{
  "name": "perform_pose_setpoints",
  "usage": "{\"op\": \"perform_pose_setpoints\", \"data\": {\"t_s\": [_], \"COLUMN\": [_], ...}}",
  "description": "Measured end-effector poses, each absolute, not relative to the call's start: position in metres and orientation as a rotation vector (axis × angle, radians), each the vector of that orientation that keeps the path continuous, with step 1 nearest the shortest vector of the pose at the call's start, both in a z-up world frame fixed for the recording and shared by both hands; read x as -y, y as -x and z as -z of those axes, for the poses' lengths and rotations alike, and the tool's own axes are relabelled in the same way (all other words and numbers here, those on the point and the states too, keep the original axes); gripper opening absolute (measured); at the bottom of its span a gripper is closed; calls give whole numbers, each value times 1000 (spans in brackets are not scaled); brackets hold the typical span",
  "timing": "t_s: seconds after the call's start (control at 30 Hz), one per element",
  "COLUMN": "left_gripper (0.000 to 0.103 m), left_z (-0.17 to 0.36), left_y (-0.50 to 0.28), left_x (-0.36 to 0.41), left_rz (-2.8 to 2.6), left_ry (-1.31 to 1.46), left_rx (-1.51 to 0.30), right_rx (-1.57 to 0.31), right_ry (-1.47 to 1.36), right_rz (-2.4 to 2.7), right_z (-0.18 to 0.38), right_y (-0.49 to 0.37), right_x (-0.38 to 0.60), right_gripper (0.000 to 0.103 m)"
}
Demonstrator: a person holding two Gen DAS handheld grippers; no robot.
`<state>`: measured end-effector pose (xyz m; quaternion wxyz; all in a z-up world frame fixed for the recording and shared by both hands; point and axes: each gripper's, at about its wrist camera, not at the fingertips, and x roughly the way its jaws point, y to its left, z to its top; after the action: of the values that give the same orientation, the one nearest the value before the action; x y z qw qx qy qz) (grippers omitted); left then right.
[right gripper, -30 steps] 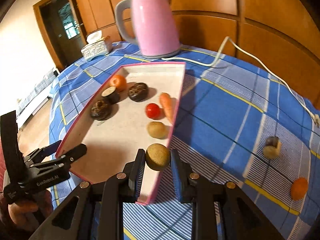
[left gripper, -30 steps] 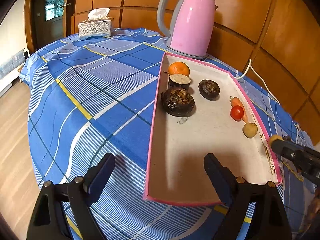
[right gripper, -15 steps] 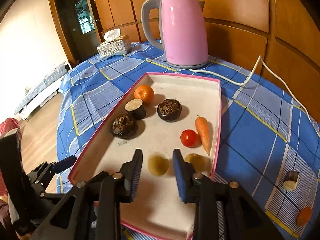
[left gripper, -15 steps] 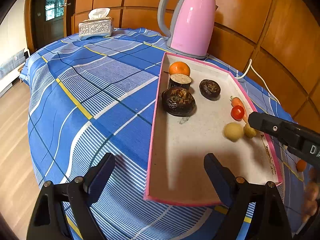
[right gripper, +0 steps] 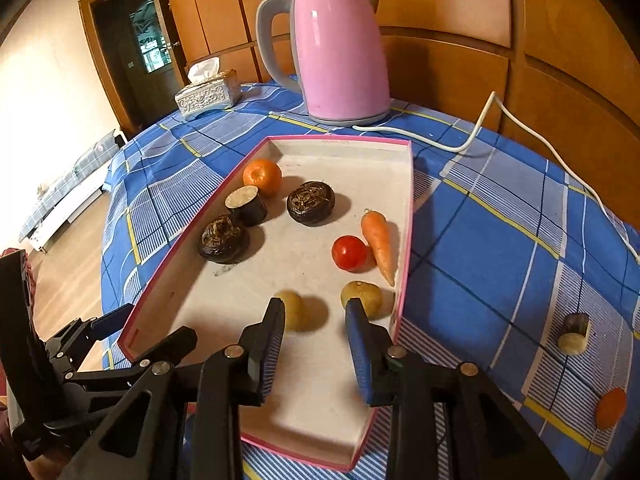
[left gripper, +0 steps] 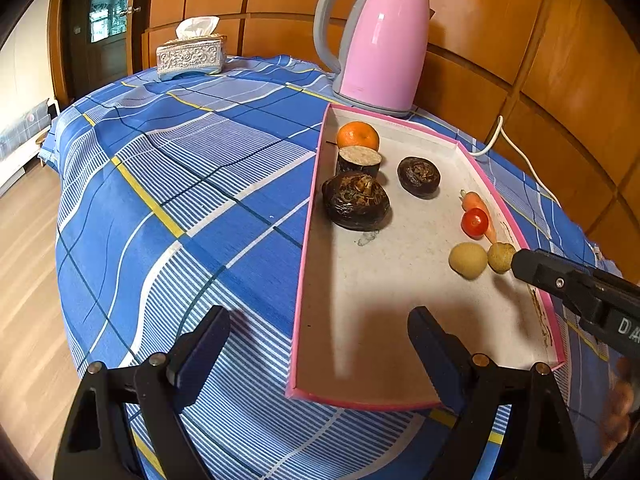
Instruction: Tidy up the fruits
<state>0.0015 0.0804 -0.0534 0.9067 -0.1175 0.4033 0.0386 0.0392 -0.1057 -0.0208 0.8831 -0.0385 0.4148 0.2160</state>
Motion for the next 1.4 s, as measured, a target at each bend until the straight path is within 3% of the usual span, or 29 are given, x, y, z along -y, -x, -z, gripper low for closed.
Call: {"op": "perform_pose_setpoints", "data": {"t_s": [1.4], "left_gripper": [91], "left_z": [50], "left_y": [-1], "left_x": [-75], "left_rz": [-70], "left_ry": [230], "left_rx": [-832], "right_rx": [-829], "right_ry": [10], "right_rz": [-149], "right_z": [18], "right_y": [6], "right_x": [209], "right_gripper": [32]}}
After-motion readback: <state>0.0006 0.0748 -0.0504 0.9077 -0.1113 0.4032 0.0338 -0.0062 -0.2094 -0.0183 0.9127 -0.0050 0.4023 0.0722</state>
